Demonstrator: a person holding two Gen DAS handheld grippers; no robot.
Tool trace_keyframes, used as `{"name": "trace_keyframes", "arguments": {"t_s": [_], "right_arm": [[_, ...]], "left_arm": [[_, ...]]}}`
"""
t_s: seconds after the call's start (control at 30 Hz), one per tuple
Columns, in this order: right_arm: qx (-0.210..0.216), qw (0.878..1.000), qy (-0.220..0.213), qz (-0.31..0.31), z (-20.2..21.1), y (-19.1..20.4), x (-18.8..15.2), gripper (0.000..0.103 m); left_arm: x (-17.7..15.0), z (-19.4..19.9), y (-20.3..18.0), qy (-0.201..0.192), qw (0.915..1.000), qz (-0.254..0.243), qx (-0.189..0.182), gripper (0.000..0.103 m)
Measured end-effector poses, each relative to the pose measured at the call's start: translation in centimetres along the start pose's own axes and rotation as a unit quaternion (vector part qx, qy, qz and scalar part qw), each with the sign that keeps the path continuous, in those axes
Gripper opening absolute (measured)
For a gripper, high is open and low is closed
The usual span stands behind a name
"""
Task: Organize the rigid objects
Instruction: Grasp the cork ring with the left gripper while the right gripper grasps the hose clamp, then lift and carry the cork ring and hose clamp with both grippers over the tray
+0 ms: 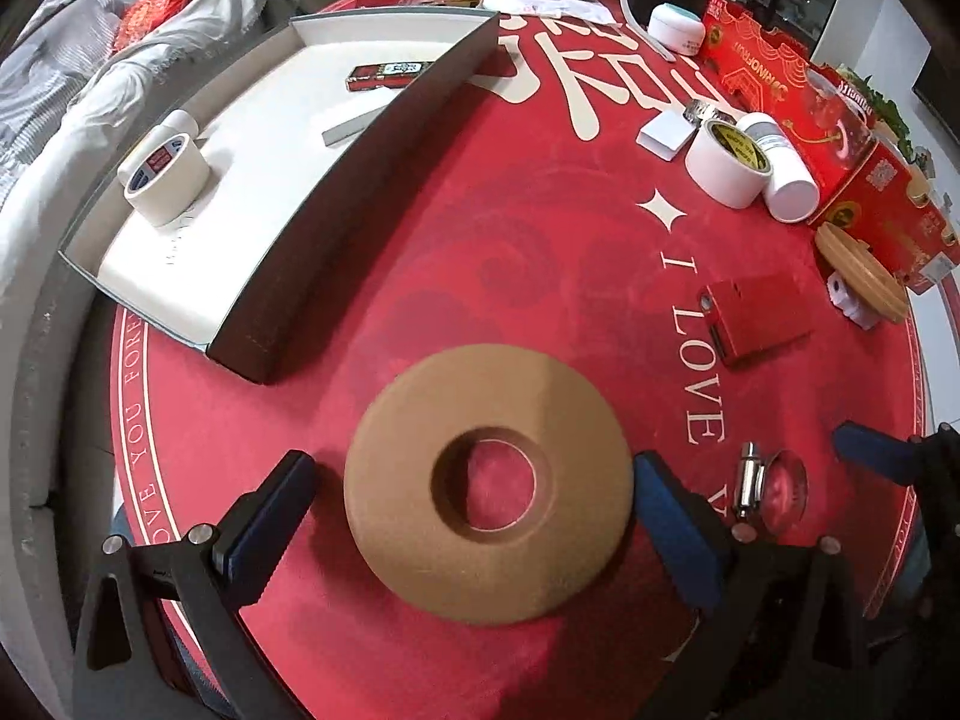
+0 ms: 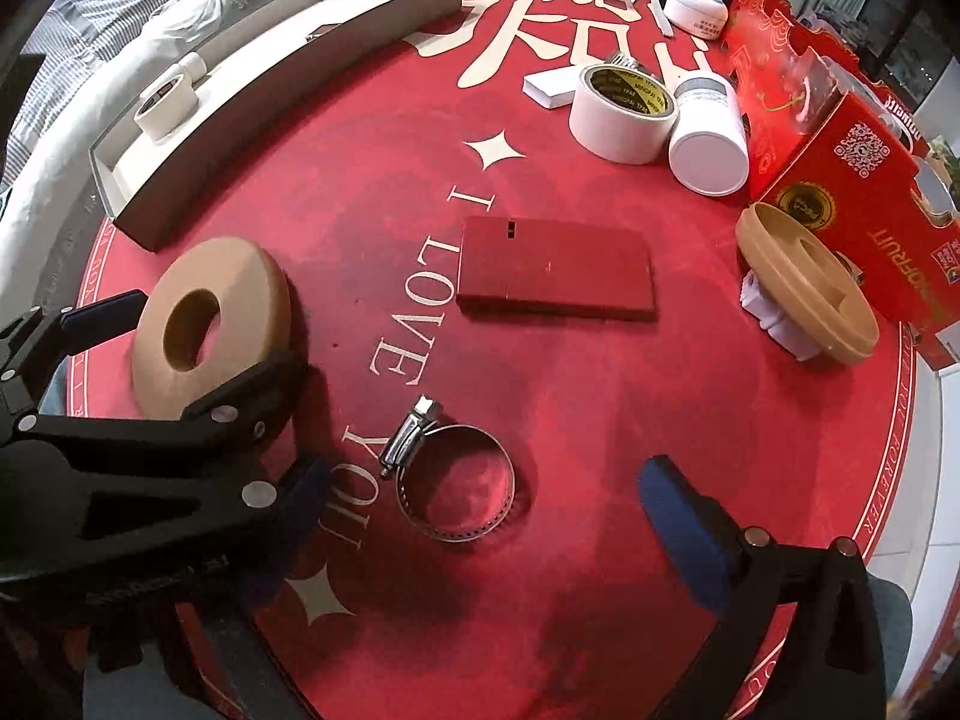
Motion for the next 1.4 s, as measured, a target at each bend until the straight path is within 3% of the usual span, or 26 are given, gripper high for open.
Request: {"name": "trace_keyframes", "arguments": {"t_s": [0.27, 0.43, 0.5, 0.53, 0.63, 0.67, 0.7, 0.83, 1.07, 1.4], "right_arm": [[-0.001, 1.000, -0.016, -0.001, 0.5, 0.2, -0.9, 0.103], [-0.003, 1.000, -0.002, -0.006, 0.3, 0.2, -0.7, 0.103], [-0.007, 1.000, 0.012, -0.010, 0.2, 0.0, -0.3, 0.100], [-0.006, 1.000, 0.014, -0.011, 0.3, 0.1, -0.2, 0.098], [-0.002, 1.000, 0.015, 0.004, 0.9, 1.0, 0.0, 0.071], [0.000, 1.000, 0.013, 0.013, 1.1, 1.4, 0.0, 0.052], [0.002, 1.000, 0.012, 0.018, 1.4, 1.7, 0.1, 0.041], [0.002, 1.000, 0.015, 0.008, 1.5, 1.8, 0.3, 0.041], [0.035, 0.997, 0.007, -0.069, 2.5, -1.4, 0.6, 0.041], [0.108, 0.980, -0.096, -0.137, 9.6, -3.9, 3.1, 0.041]], "left_arm": [[-0.3, -0.3, -0.1, 0.000, 1.0000, 0.000, 0.000, 0.103], [0.7, -1.2, -0.8, 0.039, 0.9993, -0.002, 0.001, 0.102], [0.7, -1.0, -0.9, 0.044, 0.9990, -0.009, -0.001, 0.096], [0.8, -0.8, -1.1, 0.043, 0.9990, -0.014, -0.003, 0.088], [0.7, -0.5, -1.2, 0.051, 0.9984, -0.016, -0.017, 0.088], [0.7, -0.5, -1.2, 0.054, 0.9983, -0.012, -0.022, 0.088], [0.7, -0.4, -1.1, 0.056, 0.9980, -0.014, -0.027, 0.088], [0.7, 0.2, -0.6, 0.061, 0.9973, 0.000, -0.041, 0.088], [2.7, 3.6, 0.8, 0.008, 0.9992, 0.008, -0.038, 0.089], [8.4, 10.4, 4.9, -0.070, 0.9950, 0.056, -0.045, 0.089]]}}
Point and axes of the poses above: each gripper's, at about its wrist camera, not at the fingertips, and z roughly against the way its jaws point, y to its left, x to its top, the point moved 7 cm from there along -z, roughly the way its jaws point, and after that the axes turned 9 degrees about x, right-handed, at the moved point
